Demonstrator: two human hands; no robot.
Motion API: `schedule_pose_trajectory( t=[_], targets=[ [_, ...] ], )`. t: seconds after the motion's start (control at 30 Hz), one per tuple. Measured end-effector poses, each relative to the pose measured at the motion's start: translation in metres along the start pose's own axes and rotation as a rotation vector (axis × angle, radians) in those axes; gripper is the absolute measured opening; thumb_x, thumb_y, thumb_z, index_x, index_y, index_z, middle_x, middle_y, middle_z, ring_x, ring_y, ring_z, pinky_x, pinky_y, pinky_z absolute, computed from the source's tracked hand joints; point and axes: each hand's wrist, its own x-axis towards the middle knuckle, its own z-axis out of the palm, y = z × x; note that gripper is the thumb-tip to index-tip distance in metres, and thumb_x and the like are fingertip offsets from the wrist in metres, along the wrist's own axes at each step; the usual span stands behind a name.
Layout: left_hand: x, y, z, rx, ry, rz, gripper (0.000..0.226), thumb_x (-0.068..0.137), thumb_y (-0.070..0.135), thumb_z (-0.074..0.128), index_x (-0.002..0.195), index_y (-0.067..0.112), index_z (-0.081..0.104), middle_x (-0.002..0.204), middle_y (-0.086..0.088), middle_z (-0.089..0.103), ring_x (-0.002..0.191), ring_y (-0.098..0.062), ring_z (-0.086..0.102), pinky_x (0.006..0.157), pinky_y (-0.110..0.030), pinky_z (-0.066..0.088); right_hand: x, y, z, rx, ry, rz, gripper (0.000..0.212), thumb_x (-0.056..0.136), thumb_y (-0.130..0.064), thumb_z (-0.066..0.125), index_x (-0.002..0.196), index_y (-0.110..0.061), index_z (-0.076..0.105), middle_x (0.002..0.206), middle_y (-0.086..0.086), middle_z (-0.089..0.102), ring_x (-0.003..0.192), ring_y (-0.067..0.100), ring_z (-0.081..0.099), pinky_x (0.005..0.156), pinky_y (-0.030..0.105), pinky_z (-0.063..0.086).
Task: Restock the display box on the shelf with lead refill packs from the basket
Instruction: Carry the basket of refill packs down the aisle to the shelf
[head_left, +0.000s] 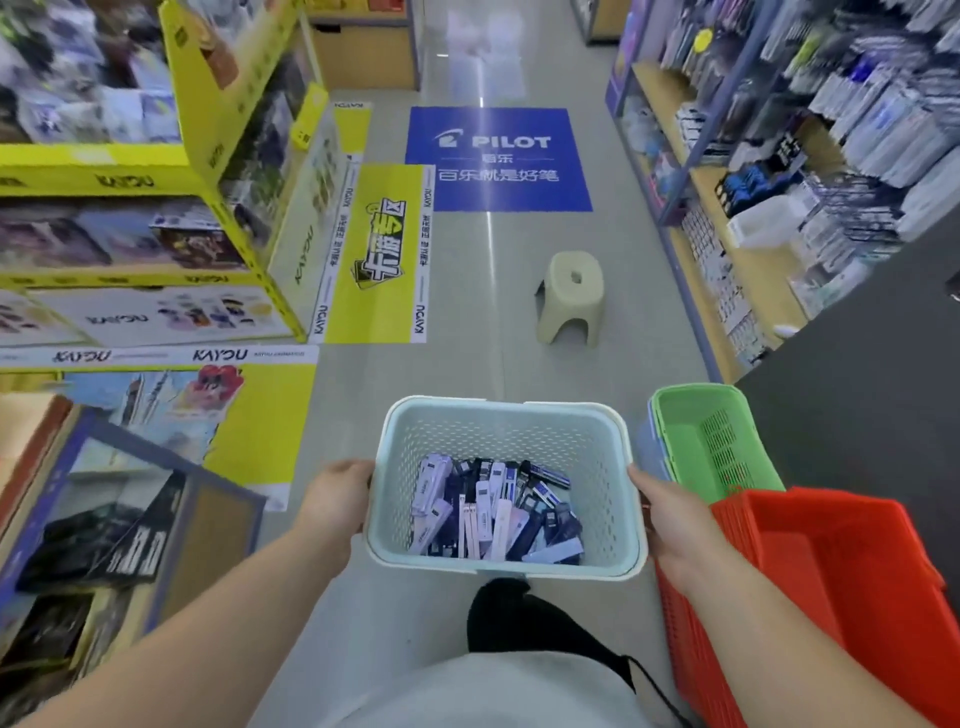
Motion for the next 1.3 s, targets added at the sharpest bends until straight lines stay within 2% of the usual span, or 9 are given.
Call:
schedule_pose_trajectory(
  t=[0.13, 0.33, 0.43, 0.57, 0.77, 0.93, 1.03, 1.17, 1.3],
  targets=[
    [0.061, 0.079, 0.037, 0.034, 0.077, -0.004, 0.019, 0.093, 0.017, 0.051, 0.08, 0.006, 0.06, 0.076, -0.014, 0.06, 0.063, -0.024, 0.051, 0.059, -0.029, 0.041, 0.076, -0.07, 0.017, -0.001, -0.053, 0.029, 0.022, 0.102, -0.024, 0.054, 0.098, -0.009, 0.07, 0.071, 0.001, 0.076, 0.075, 0.023, 0.068, 0.066, 0.034, 0.05],
    [0.142, 0.191, 0.086, 0.055, 0.083, 0.03, 0.02, 0.097, 0.02, 0.053, 0.088, 0.006, 0.065, 0.078, -0.009, 0.065, 0.063, -0.02, 0.055, 0.055, -0.027, 0.038, 0.168, -0.171, 0.035, -0.01, -0.018, 0.057, 0.025, 0.102, -0.028, 0.054, 0.106, -0.009, 0.07, 0.087, 0.008, 0.076, 0.078, 0.024, 0.069, 0.067, 0.034, 0.051],
    [0.193, 0.246, 0.112, 0.072, 0.056, 0.042, 0.021, 0.098, 0.02, 0.053, 0.091, 0.006, 0.067, 0.08, -0.01, 0.067, 0.065, -0.021, 0.057, 0.055, -0.027, 0.04, 0.218, -0.217, 0.045, -0.006, 0.018, 0.066, 0.025, 0.101, -0.029, 0.056, 0.107, -0.009, 0.069, 0.09, 0.009, 0.076, 0.081, 0.026, 0.069, 0.072, 0.036, 0.052],
    [0.271, 0.316, 0.152, 0.1, -0.008, 0.055, 0.021, 0.098, 0.023, 0.053, 0.094, 0.008, 0.068, 0.089, -0.013, 0.07, 0.072, -0.024, 0.061, 0.061, -0.029, 0.045, 0.288, -0.271, 0.059, 0.021, 0.088, 0.071, 0.024, 0.101, -0.029, 0.056, 0.106, -0.009, 0.069, 0.088, 0.01, 0.076, 0.077, 0.025, 0.07, 0.066, 0.034, 0.051],
    [0.391, 0.434, 0.206, 0.176, -0.143, 0.088, 0.022, 0.097, 0.018, 0.054, 0.083, 0.009, 0.067, 0.078, -0.011, 0.066, 0.068, -0.024, 0.056, 0.062, -0.03, 0.044, 0.381, -0.359, 0.092, 0.071, 0.223, 0.082, 0.025, 0.102, -0.026, 0.055, 0.1, -0.006, 0.07, 0.08, 0.009, 0.075, 0.07, 0.024, 0.068, 0.06, 0.031, 0.048],
    [0.473, 0.54, 0.247, 0.272, -0.249, 0.14, 0.021, 0.096, 0.023, 0.055, 0.085, 0.013, 0.071, 0.084, -0.008, 0.072, 0.076, -0.026, 0.063, 0.069, -0.035, 0.05, 0.436, -0.435, 0.111, 0.139, 0.325, 0.101, 0.024, 0.102, -0.026, 0.056, 0.1, -0.008, 0.07, 0.085, 0.012, 0.075, 0.077, 0.028, 0.066, 0.072, 0.037, 0.051],
    [0.503, 0.6, 0.284, 0.326, -0.274, 0.183, 0.019, 0.096, 0.026, 0.055, 0.091, 0.017, 0.071, 0.089, -0.006, 0.072, 0.08, -0.024, 0.064, 0.066, -0.031, 0.047, 0.47, -0.469, 0.109, 0.193, 0.378, 0.11, 0.023, 0.101, -0.027, 0.056, 0.101, -0.009, 0.071, 0.089, 0.013, 0.075, 0.083, 0.03, 0.067, 0.077, 0.04, 0.052],
    [0.534, 0.661, 0.35, 0.402, -0.311, 0.252, 0.019, 0.098, 0.025, 0.055, 0.092, 0.014, 0.069, 0.082, -0.003, 0.068, 0.069, -0.015, 0.058, 0.057, -0.024, 0.039, 0.519, -0.501, 0.089, 0.262, 0.429, 0.121, 0.026, 0.102, -0.028, 0.055, 0.103, -0.008, 0.071, 0.09, 0.014, 0.075, 0.084, 0.031, 0.068, 0.076, 0.04, 0.052],
    [0.559, 0.708, 0.432, 0.428, -0.353, 0.273, 0.02, 0.098, 0.025, 0.055, 0.092, 0.013, 0.069, 0.081, -0.003, 0.067, 0.075, -0.021, 0.061, 0.062, -0.027, 0.043, 0.578, -0.529, 0.048, 0.317, 0.467, 0.128, 0.026, 0.101, -0.03, 0.056, 0.106, -0.01, 0.072, 0.092, 0.013, 0.077, 0.087, 0.032, 0.07, 0.087, 0.048, 0.055]
  ],
)
